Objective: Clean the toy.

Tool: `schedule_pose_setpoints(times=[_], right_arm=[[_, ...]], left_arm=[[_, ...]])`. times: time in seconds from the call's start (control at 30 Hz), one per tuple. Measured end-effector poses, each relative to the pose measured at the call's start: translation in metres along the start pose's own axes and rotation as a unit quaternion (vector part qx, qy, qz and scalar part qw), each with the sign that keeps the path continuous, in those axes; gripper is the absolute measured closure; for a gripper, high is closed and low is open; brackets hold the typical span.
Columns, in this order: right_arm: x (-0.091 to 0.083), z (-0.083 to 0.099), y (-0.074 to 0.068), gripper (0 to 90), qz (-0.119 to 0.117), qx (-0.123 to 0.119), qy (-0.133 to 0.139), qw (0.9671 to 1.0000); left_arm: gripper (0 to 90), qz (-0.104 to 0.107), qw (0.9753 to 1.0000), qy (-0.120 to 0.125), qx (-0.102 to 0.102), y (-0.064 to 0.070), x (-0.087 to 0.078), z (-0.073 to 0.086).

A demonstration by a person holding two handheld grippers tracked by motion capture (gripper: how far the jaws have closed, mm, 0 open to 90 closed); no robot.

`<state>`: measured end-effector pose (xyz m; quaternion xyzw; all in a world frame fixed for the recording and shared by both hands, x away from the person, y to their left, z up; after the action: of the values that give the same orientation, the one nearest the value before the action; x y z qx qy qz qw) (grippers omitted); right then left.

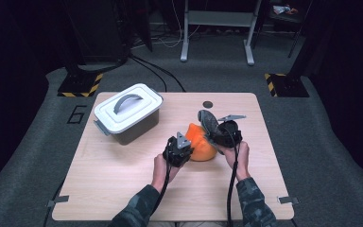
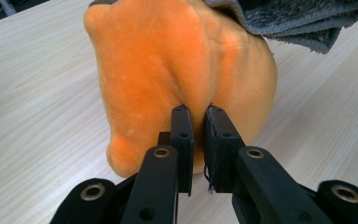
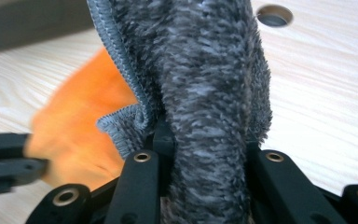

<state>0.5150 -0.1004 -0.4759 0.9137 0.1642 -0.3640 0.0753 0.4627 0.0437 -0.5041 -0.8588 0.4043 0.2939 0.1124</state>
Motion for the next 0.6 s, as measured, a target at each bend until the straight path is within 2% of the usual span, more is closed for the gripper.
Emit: schedule_pose_setpoints(times=[0.13, 0.27, 0.5, 0.6], right_arm=[[0.006, 0.010, 0.011, 70.5, 0.013, 0.004, -0.010, 0.9999], [0.014, 0.023, 0.022, 70.4, 0.021, 0.019, -0.032, 0.9991], [0.032, 0.043, 0.034, 70.4, 0.020, 0.053, -0.072, 0.9959], [0.040, 0.052, 0.036, 70.5, 0.018, 0.052, -0.084, 0.9949]], left_arm=[[82.5, 0.001, 1.0000, 0.002, -0.002, 0.001, 0.000, 0.001], [82.2, 0.001, 1.0000, 0.001, -0.004, 0.001, 0.001, 0.003], [82.1, -0.001, 1.0000, 0.000, -0.003, 0.001, 0.001, 0.003], [82.0, -0.001, 1.0000, 0.001, -0.004, 0.000, 0.001, 0.003]])
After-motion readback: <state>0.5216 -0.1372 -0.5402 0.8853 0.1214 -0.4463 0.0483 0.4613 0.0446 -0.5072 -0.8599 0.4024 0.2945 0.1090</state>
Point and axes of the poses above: each handheld gripper's, and its own axes: x roughly forward along the jaws, z roughly out of its underside, y roughly to its right, the point moved 7 cm from there along x, roughly forward along the jaws, and after that the axes turned 8 degrees about z, right-handed, at the moved point
